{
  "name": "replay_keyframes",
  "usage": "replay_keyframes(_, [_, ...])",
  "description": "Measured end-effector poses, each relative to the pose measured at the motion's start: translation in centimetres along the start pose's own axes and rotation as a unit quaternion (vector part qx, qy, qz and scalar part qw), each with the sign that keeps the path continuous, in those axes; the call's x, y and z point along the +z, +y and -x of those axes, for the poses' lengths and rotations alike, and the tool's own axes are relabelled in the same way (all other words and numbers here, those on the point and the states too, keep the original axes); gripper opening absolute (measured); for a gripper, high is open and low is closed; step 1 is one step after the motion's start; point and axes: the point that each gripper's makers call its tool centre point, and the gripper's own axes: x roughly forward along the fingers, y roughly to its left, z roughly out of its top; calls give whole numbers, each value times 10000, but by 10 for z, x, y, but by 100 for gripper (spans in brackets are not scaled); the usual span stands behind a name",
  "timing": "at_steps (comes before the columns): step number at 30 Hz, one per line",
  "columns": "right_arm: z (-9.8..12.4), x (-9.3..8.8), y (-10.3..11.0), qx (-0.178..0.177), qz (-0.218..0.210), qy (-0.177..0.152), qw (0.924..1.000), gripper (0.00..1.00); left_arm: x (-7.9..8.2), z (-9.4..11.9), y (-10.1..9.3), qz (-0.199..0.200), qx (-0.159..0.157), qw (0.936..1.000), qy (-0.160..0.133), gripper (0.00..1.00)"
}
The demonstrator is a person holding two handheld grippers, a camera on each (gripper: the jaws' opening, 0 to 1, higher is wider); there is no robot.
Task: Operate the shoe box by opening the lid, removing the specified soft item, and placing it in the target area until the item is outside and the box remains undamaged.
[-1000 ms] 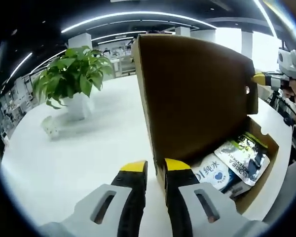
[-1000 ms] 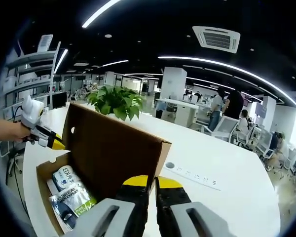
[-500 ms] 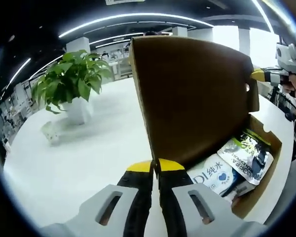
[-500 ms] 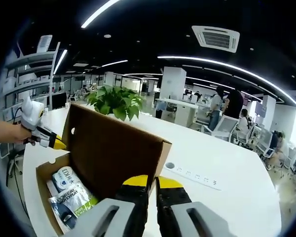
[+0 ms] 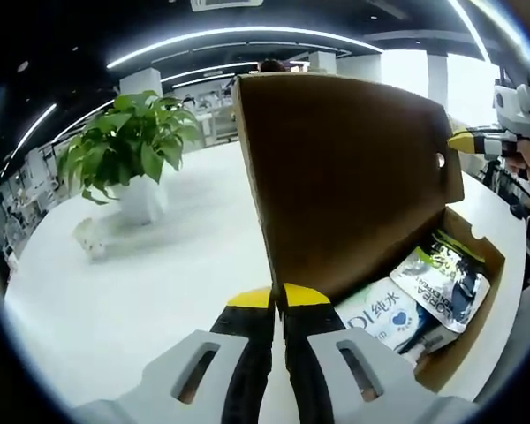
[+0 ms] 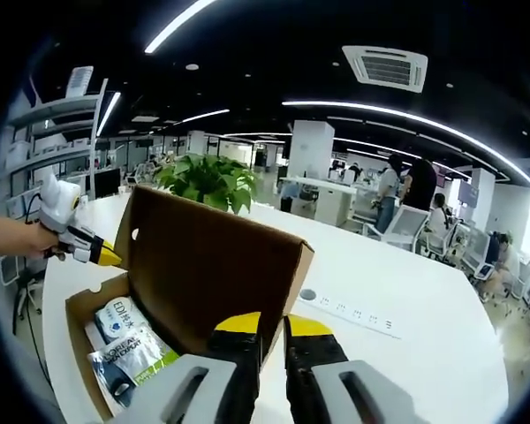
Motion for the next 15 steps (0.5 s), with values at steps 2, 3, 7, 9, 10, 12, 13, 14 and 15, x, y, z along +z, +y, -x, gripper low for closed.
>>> replay_keyframes(2, [0,-3,0,4,-6,29,10000,4,0,0,0,-5,1,10000,0,2])
replay_keyframes(3, [0,-5,1,8,-14,52,10000,4,0,0,0,-2,-1,10000,-3,1])
replay_keyframes(7, [1,-12,2,14,-27,105,9999,3,0,0,0,21,-8,10000,-16,1])
replay_keyframes(9, [1,-15,3,21,-46,134,9999,3,1,0,0,23,-11,10000,-19,1])
replay_keyframes(10, [1,-18,3,22,-38,158,9999,3,1,0,0,23,-11,10000,-22,1])
replay_keyframes(12, [2,-21,4,22,-61,184,9998,3,1,-1,0,32,-10,10000,-27,1])
replay_keyframes(13, [2,-23,4,24,-70,198,9998,3,1,-1,1,32,-9,10000,-28,1])
replay_keyframes(14, [3,-25,5,28,-74,223,9997,3,1,-1,1,32,-8,10000,-30,1])
replay_keyframes(15, [3,-27,6,32,-79,241,9997,3,2,-2,1,28,-7,10000,-33,1])
